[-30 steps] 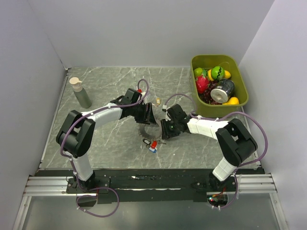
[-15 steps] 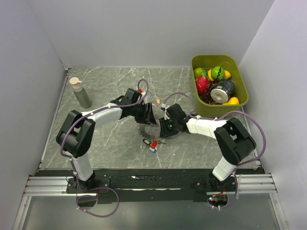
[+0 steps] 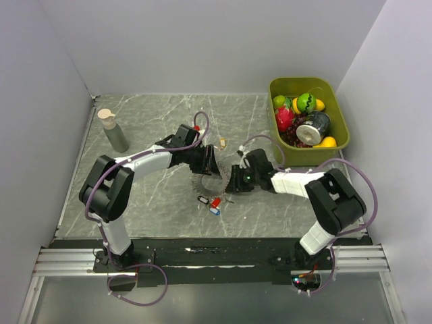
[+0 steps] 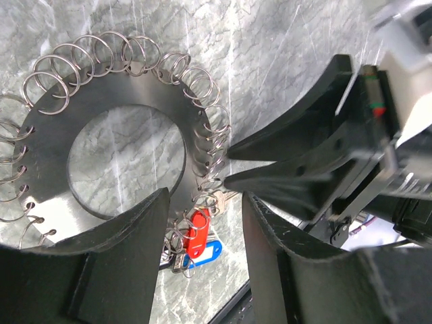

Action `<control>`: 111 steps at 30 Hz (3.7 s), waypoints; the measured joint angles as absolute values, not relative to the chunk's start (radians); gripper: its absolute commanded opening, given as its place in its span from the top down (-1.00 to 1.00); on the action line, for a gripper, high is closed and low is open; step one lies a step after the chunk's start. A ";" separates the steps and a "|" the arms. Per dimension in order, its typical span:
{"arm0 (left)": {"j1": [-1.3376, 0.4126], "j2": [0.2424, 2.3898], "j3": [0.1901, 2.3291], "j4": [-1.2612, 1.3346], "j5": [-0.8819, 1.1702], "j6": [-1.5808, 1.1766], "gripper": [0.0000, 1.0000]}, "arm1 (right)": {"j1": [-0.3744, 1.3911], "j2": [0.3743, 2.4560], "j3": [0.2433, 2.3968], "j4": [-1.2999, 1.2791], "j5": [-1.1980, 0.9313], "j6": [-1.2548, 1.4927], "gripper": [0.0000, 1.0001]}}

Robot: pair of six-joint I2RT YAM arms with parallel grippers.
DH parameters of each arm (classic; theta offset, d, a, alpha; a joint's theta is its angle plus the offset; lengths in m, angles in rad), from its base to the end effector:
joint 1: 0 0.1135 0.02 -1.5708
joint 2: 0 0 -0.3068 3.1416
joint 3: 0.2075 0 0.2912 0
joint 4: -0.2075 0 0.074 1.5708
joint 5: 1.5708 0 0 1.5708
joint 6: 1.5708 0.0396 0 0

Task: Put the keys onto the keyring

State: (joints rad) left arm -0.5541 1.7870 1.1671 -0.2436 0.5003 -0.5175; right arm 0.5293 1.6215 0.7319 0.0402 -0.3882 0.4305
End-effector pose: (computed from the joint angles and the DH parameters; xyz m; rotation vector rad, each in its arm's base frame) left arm 0.3499 -0.2389 0.2138 0.2908 2.5777 -1.0541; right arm 0.2813 0.1819 0.1532 -0.3128 2.5216 0.8831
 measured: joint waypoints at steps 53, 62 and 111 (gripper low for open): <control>-0.587 1.684 1.092 -0.169 0.377 -0.491 0.01 | 0.526 1.642 0.698 0.134 -0.509 0.559 0.25; -0.587 1.683 1.091 -0.170 0.376 -0.491 0.01 | 0.540 1.692 0.731 0.131 -0.520 0.558 0.36; -0.466 1.135 1.021 0.222 0.752 -0.389 0.12 | 0.547 1.015 0.724 0.527 -0.729 -0.044 1.00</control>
